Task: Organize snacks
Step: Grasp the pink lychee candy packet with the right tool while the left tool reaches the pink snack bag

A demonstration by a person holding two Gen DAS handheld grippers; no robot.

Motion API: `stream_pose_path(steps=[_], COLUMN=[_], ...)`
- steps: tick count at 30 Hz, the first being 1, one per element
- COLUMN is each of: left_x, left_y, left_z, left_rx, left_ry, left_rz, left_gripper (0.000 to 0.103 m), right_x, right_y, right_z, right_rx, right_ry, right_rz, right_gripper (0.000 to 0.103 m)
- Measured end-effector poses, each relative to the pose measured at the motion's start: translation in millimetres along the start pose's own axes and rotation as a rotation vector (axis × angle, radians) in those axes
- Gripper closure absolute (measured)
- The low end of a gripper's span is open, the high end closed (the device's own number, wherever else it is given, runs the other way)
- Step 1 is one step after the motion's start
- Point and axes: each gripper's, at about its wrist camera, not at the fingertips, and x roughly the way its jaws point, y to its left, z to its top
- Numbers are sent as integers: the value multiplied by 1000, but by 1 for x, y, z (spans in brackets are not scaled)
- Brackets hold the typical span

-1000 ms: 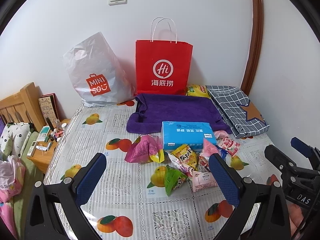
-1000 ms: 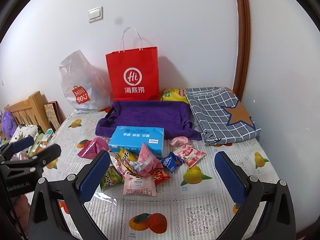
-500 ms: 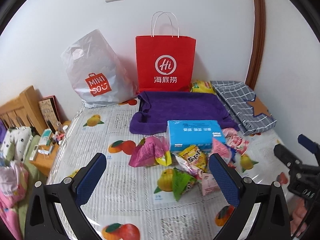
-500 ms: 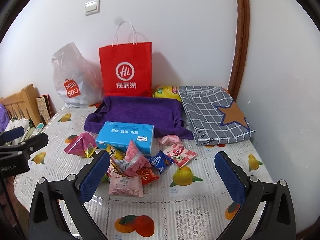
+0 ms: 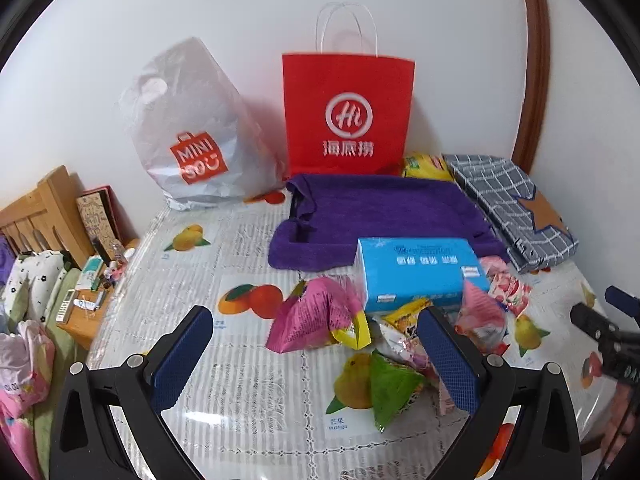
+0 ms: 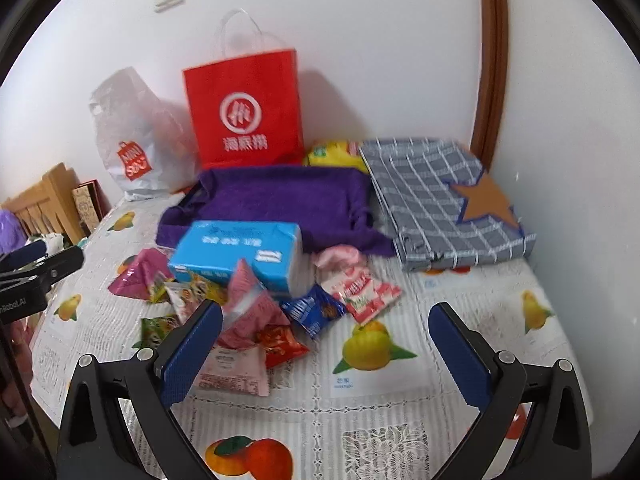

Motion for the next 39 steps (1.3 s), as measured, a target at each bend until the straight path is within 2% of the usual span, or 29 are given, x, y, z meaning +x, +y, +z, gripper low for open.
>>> stream_pose_path(steps=[1, 3, 7, 11, 16, 24, 29, 39], left_x=[7, 20, 39, 52, 69, 87, 95, 101], left_y=[1, 4, 9, 16, 28, 44, 48, 47], left_z=[0, -2, -4, -4, 1, 5, 5, 6], left_rx=[2, -5, -4, -8, -56, -118, -136, -132], left_ry=[16, 59, 93, 107, 137, 174, 189, 209], left_rz=[-12, 9, 14, 30, 26, 19, -1, -25], left_gripper=[1, 1, 1, 1, 1, 1, 1, 1], right_x=[6, 18, 46, 74, 103, 152, 170, 168], right_y=[-4, -12, -20, -20, -26, -43, -42, -38], right_z=[-1, -2, 0, 5, 15, 27, 24, 10], right_rx=[8, 27, 17, -41, -85, -68, -74, -148], right_ry=[7, 13, 51, 63, 68, 149, 190, 248], right_rz=[3, 4, -15, -28, 7, 132, 175, 157], right_gripper=[1, 1, 15, 24, 35, 35, 35, 36])
